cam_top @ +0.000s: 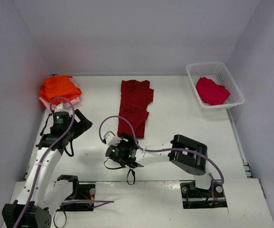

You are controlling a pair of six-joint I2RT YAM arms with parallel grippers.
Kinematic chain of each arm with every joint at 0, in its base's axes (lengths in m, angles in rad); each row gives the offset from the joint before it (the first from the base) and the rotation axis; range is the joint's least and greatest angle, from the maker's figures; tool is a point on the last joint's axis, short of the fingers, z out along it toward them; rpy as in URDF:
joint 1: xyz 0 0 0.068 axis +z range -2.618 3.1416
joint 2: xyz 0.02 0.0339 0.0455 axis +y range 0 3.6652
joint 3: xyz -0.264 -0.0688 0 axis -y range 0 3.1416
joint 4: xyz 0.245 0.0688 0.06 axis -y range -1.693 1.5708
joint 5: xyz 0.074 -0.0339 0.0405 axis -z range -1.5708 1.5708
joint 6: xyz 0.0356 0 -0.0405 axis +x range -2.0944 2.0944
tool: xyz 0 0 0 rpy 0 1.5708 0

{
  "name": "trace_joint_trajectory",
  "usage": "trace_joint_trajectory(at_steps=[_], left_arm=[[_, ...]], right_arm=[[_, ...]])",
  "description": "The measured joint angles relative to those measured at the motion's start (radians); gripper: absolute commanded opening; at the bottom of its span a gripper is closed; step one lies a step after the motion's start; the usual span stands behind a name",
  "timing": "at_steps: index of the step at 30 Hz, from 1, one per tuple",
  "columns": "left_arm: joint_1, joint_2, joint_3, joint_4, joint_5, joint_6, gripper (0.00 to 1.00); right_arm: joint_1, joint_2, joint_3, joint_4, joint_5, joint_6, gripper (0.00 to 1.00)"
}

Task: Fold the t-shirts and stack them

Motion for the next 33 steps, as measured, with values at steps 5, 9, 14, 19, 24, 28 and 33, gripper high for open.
trace_joint_trajectory(at_steps=[5, 9, 14, 19, 24, 28, 33], left_arm=[[0.000, 0.002, -0.011, 0.006, 0.003, 0.000, 0.79], [0.000, 0.002, -0.011, 0.009, 0.005, 0.000, 0.79], [0.000, 0.004, -0.020, 0.020, 0.013, 0.000, 0.79], [0.000, 0.007, -0.035, 0.031, 0.016, 0.000, 0.79], [0.000, 0.016, -0.044, 0.036, 0.018, -0.001, 0.79], [0.000, 0.027, -0.045, 0.050, 0.018, 0.000, 0.79], [0.009, 0.045, -0.060, 0.071, 0.029, 0.000, 0.79]], right_arm=[[-0.019, 0.008, 0.011, -0.017, 0.015, -0.009, 0.71], [-0.029, 0.013, 0.016, -0.033, 0.029, -0.015, 0.71], [-0.034, 0.022, 0.023, -0.040, 0.052, -0.043, 0.70], [-0.044, 0.025, 0.023, -0.045, 0.062, -0.068, 0.70], [-0.056, 0.045, 0.038, -0.049, 0.084, -0.090, 0.66], [-0.063, 0.060, 0.051, -0.049, 0.100, -0.106, 0.66], [-0.073, 0.072, 0.064, -0.049, 0.111, -0.120, 0.66]])
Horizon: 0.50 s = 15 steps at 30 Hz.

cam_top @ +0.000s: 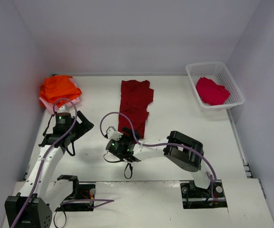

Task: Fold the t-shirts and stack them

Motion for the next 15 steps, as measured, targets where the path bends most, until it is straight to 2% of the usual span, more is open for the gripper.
trace_joint_trajectory(at_steps=[15], left_arm=[[0.033, 0.052, -0.017, 0.066, 0.044, 0.000, 0.79]], right_arm=[[-0.039, 0.031, 0.023, 0.014, 0.023, -0.039, 0.62]])
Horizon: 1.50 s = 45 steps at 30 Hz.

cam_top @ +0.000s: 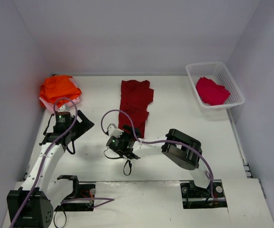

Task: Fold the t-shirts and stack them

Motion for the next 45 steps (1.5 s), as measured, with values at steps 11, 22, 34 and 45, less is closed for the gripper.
trace_joint_trajectory(at_steps=[11, 22, 34, 45], left_arm=[[0.007, 0.009, -0.013, 0.018, 0.014, 0.000, 0.79], [0.007, 0.022, -0.013, 0.023, 0.020, 0.000, 0.79], [0.007, 0.025, -0.013, 0.027, 0.024, 0.000, 0.79], [0.007, 0.020, -0.018, 0.028, 0.031, 0.000, 0.79]], right_arm=[[-0.002, 0.026, 0.011, 0.022, 0.017, -0.030, 0.54], [-0.022, 0.039, 0.011, 0.043, 0.010, -0.041, 0.37], [-0.032, 0.056, 0.008, 0.039, -0.013, -0.047, 0.00], [-0.032, 0.039, 0.031, -0.082, -0.035, -0.038, 0.00]])
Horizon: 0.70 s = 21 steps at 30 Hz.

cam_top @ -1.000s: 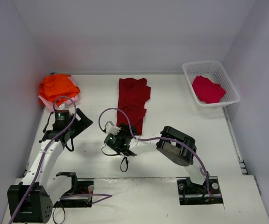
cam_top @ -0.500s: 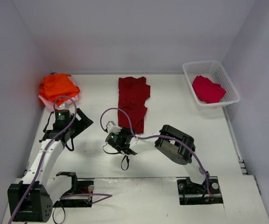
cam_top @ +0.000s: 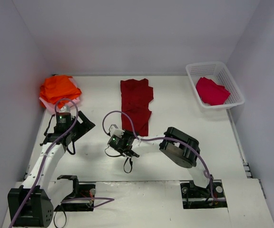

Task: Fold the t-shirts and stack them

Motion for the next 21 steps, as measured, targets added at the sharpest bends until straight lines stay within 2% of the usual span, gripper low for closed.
trace_joint_trajectory(at_steps=[9, 21], left_arm=[[0.000, -0.031, -0.027, -0.002, 0.006, -0.001, 0.79], [0.000, -0.087, -0.045, -0.017, 0.022, -0.007, 0.79]], right_arm=[[0.000, -0.053, 0.063, -0.121, -0.020, -0.019, 0.00], [-0.002, -0.098, 0.145, -0.182, -0.027, -0.071, 0.00]])
